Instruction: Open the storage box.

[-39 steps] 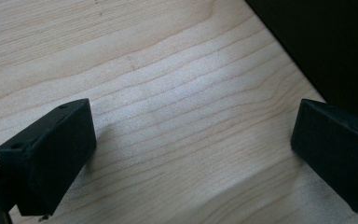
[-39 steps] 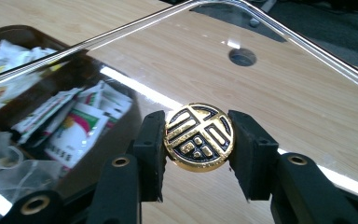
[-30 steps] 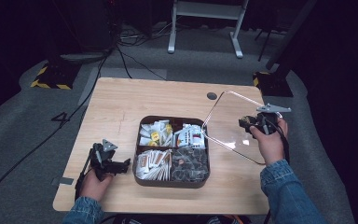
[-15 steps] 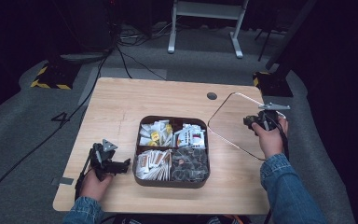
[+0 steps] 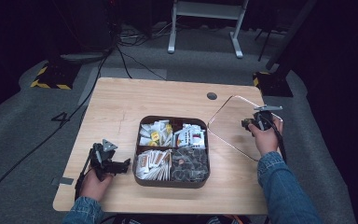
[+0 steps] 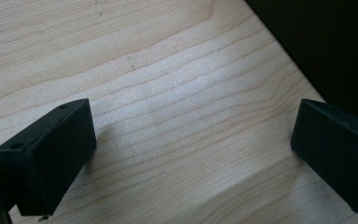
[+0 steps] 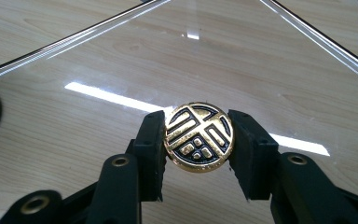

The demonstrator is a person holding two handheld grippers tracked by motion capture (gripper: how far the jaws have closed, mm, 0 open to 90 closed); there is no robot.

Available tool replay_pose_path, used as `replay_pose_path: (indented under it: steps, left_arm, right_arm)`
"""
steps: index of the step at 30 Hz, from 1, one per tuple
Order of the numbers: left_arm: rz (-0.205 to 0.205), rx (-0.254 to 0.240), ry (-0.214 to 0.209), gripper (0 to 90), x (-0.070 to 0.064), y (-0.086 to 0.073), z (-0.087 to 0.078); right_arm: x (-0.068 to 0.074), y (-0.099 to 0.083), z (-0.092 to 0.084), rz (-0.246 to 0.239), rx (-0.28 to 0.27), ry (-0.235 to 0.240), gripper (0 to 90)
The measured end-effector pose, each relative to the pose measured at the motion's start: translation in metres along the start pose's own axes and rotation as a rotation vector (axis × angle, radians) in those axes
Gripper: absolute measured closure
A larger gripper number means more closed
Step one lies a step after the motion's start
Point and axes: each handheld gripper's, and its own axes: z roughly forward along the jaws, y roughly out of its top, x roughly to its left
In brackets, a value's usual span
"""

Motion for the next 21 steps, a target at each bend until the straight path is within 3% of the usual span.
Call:
replay_pose_path:
  steps: [12, 21]
  left_arm:
    - [0.000, 0.000, 0.000, 0.2, 0.000, 0.000, 0.000]
    - [0.000, 0.000, 0.000, 0.2, 0.000, 0.000, 0.000]
  right_arm:
    - [-0.007, -0.013, 0.017, 0.033, 0.053, -0.006, 58.8]
    - [-0.010, -0.018, 0.020, 0.046, 0.063, -0.004, 58.8]
